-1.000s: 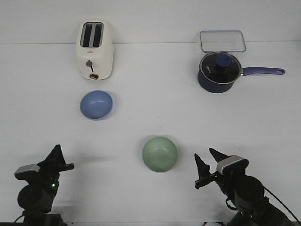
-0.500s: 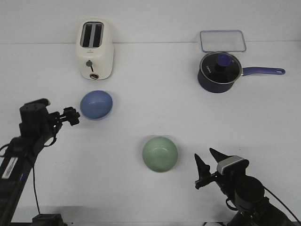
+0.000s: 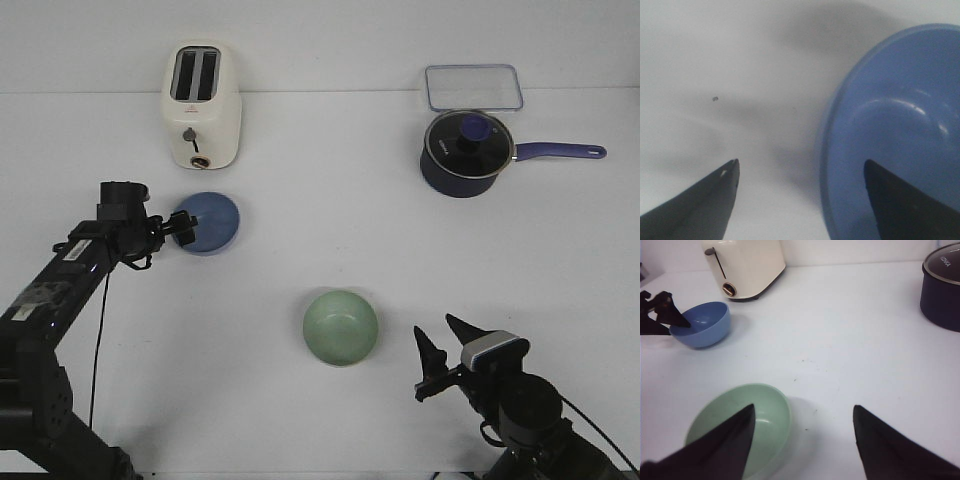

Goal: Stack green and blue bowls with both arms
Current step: 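Reach the left gripper forward to the rim of the light blue bowl, then grasp the blue bowl rim with the left gripper and lift it, then carry the blue bowl over the green bowl and lower it inside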

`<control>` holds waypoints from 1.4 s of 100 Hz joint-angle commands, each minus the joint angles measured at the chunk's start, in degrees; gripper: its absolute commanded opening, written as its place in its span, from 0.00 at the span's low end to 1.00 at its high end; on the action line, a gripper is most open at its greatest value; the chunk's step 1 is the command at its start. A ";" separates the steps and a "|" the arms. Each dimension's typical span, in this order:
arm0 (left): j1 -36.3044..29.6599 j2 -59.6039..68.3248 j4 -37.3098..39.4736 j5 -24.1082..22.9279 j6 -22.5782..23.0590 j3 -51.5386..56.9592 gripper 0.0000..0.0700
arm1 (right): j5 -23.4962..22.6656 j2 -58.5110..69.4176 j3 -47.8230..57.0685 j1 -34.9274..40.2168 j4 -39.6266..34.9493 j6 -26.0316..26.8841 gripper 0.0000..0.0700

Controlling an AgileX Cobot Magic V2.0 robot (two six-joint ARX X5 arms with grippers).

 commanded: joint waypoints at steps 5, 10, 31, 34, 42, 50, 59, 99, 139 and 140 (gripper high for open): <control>-0.39 1.42 1.05 0.07 1.11 1.42 0.37 | 0.31 0.22 0.17 0.46 0.52 -0.48 0.57; -0.55 1.60 1.36 0.00 1.42 1.42 0.25 | 0.31 0.22 0.17 0.46 0.52 -0.46 0.57; -1.22 1.38 2.08 0.02 1.40 1.42 0.01 | 0.28 0.22 0.17 0.46 0.92 -0.26 0.57; -1.44 1.33 2.08 0.02 1.44 1.44 0.01 | 0.28 0.22 0.17 0.46 0.92 -0.26 0.57; -1.75 0.59 1.77 0.02 1.62 1.44 0.01 | 0.28 0.22 0.17 0.46 0.92 -0.26 0.57; -1.86 -1.33 1.66 1.09 1.68 1.46 0.01 | 0.28 0.22 0.17 0.46 0.94 -0.26 0.57; -2.12 -5.44 1.33 4.42 1.75 1.44 0.01 | 0.28 0.20 0.17 0.46 0.94 -0.28 0.57; -22.18 -20.37 -3.89 8.02 1.20 0.33 0.01 | 1.79 0.20 0.17 0.46 0.98 -0.33 0.57; -43.34 -8.74 -1.20 -0.11 -0.74 -0.70 0.01 | 1.77 0.20 0.17 0.46 0.98 -0.35 0.57; -43.52 -8.46 -1.18 -0.26 -0.79 -0.70 0.01 | 1.77 0.20 0.17 0.46 0.98 -0.33 0.57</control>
